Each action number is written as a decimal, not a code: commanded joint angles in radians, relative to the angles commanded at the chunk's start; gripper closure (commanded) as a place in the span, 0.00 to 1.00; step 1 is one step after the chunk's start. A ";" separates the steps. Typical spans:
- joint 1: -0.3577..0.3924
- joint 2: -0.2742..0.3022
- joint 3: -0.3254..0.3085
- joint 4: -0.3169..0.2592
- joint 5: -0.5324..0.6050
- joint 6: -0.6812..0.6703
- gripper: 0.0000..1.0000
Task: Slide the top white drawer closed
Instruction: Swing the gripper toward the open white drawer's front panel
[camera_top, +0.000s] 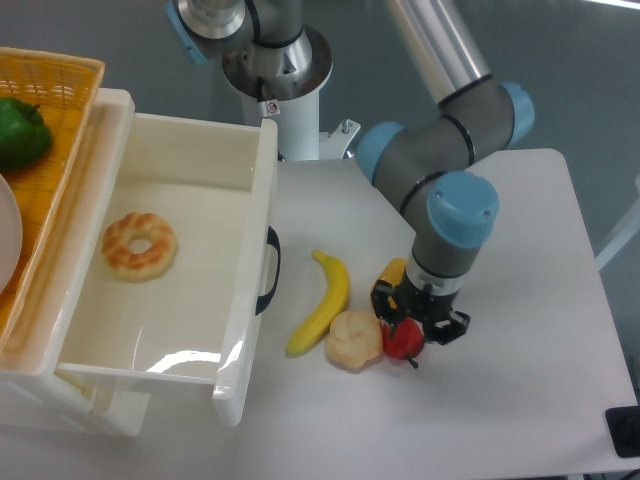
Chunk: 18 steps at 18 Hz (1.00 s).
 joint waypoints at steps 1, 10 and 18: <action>0.000 0.018 -0.015 -0.006 -0.031 -0.005 0.81; 0.009 0.097 -0.045 -0.257 -0.201 -0.041 0.90; 0.015 0.117 -0.045 -0.351 -0.258 -0.066 0.90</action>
